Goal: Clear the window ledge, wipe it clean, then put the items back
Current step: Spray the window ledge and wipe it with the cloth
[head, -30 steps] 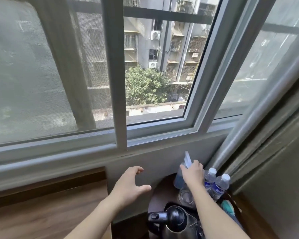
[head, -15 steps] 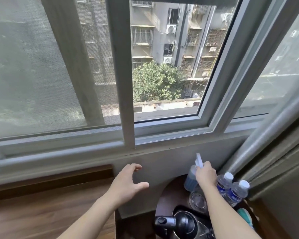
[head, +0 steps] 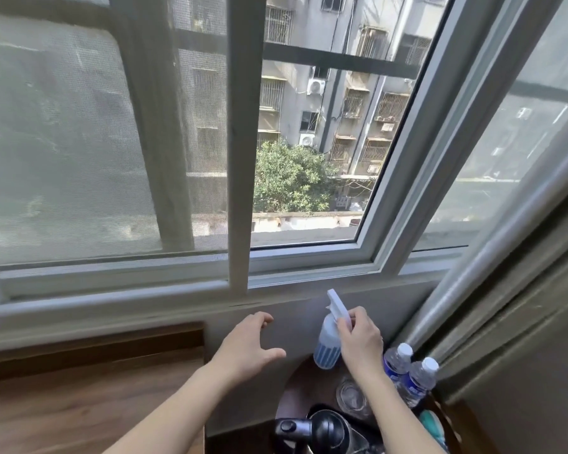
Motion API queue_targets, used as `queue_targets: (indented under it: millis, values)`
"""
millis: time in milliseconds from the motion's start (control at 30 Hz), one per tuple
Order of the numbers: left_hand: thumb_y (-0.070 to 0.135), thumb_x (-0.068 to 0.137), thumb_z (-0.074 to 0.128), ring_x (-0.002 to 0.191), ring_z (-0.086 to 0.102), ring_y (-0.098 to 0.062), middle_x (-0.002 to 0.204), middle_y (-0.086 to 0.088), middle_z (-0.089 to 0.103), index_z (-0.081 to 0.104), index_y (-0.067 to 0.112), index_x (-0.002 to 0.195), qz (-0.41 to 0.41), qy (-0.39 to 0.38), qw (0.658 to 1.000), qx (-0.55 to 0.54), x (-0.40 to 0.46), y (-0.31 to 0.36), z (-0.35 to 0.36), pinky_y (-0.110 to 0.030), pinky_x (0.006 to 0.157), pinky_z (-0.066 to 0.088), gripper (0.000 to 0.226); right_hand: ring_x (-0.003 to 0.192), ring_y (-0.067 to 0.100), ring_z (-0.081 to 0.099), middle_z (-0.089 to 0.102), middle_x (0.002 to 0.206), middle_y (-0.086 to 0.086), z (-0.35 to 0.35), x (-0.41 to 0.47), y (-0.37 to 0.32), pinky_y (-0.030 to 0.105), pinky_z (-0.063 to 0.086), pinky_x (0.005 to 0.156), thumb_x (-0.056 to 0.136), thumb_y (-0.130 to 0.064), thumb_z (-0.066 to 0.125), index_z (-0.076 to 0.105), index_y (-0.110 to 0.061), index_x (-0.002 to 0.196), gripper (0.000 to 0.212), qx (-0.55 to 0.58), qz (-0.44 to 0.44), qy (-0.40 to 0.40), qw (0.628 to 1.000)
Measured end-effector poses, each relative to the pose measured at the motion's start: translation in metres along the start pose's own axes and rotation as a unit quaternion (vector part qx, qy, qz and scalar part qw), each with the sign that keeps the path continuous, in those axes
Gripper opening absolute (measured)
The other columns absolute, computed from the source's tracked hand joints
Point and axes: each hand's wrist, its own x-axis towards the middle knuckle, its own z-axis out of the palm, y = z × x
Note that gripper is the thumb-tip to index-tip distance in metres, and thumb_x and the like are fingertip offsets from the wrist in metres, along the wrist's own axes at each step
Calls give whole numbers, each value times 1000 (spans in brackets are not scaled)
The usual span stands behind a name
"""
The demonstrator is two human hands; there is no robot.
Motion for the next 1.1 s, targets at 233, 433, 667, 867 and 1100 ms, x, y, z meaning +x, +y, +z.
queue_targets:
  millis: [233,433,667,867,1100]
  values:
    - [40,69,83,139,37,-12,150,9,40,26,25,151,20,-21,999,-39,-21,28,-11,-27,111,32,101,74,18,59,63,78,-3,-47,-56,-100,34,44,65,94,-32,62,56,-18,84,19,65,-101,-9,993]
    - [45,65,83,105,57,-6,115,20,58,42,40,128,59,72,992,-80,-62,9,-60,-29,87,49,76,71,13,63,65,75,-4,-52,-112,-186,22,45,60,90,-34,66,57,-21,80,19,135,-147,-47,979]
    - [44,64,85,100,59,3,108,24,63,52,43,120,56,112,986,-107,-131,-57,-150,-27,89,53,65,86,5,64,66,95,-8,-13,-177,-267,25,55,73,77,-41,82,59,-33,103,36,198,-211,-155,944]
    - [37,59,85,99,60,8,108,23,66,57,44,118,66,38,993,-89,-199,-121,-224,-30,92,52,66,95,17,69,70,103,4,48,-241,-338,36,59,82,58,-43,85,62,-33,111,58,294,-165,-290,896]
    - [46,55,83,97,61,-1,106,17,66,56,37,122,28,-7,997,-78,-272,-203,-280,-33,88,54,73,74,16,65,70,77,-1,108,-320,-397,28,51,67,67,-28,80,68,-13,89,29,328,-146,-307,882]
